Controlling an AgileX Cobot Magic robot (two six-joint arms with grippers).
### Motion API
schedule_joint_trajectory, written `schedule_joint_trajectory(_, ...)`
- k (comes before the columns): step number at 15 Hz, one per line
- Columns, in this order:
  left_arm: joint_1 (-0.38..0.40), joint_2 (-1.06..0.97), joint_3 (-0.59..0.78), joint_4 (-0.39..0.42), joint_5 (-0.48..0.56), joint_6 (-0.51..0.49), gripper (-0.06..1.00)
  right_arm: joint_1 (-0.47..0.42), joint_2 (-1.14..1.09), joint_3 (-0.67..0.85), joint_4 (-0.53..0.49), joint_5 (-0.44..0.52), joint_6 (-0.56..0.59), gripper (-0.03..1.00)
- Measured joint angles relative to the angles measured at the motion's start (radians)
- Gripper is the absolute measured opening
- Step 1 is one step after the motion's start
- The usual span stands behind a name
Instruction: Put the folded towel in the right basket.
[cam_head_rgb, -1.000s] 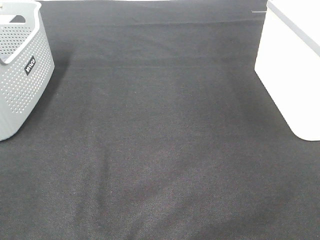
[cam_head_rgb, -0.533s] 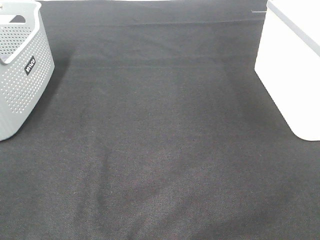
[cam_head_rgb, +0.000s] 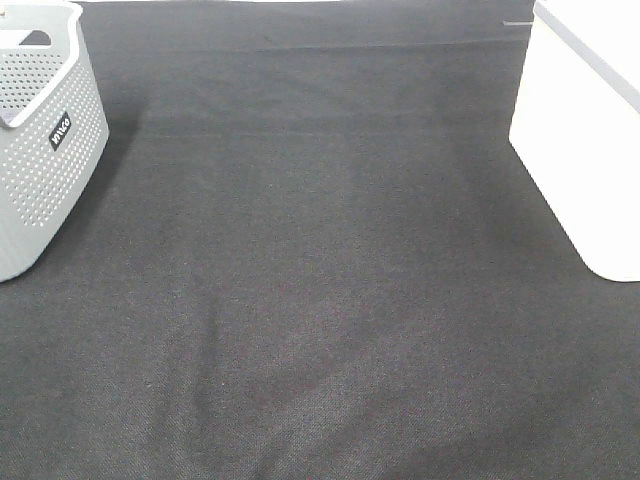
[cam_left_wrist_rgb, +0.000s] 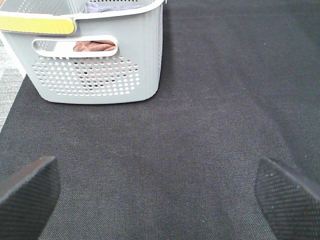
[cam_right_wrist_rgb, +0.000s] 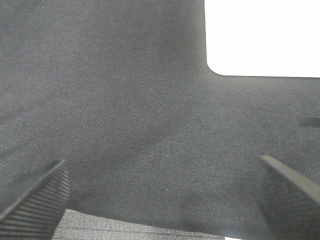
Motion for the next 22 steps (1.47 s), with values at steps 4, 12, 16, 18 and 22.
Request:
schedule_joint_trajectory(4, 0.0, 0.0, 0.0, 0.0, 0.0, 0.0, 0.99, 0.0, 0.0, 0.0, -0.001, -0.001, 0.0, 0.97)
schedule_joint_trajectory(12, 0.0, 0.0, 0.0, 0.0, 0.0, 0.0, 0.99, 0.0, 0.0, 0.0, -0.001, -0.004, 0.0, 0.97)
schedule_joint_trajectory(16, 0.0, 0.0, 0.0, 0.0, 0.0, 0.0, 0.99, 0.0, 0.0, 0.0, -0.001, -0.004, 0.0, 0.97)
schedule_joint_trajectory(18, 0.0, 0.0, 0.0, 0.0, 0.0, 0.0, 0.99, 0.0, 0.0, 0.0, -0.001, -0.004, 0.0, 0.97)
schedule_joint_trajectory(22, 0.0, 0.0, 0.0, 0.0, 0.0, 0.0, 0.99, 0.0, 0.0, 0.0, -0.001, -0.004, 0.0, 0.97)
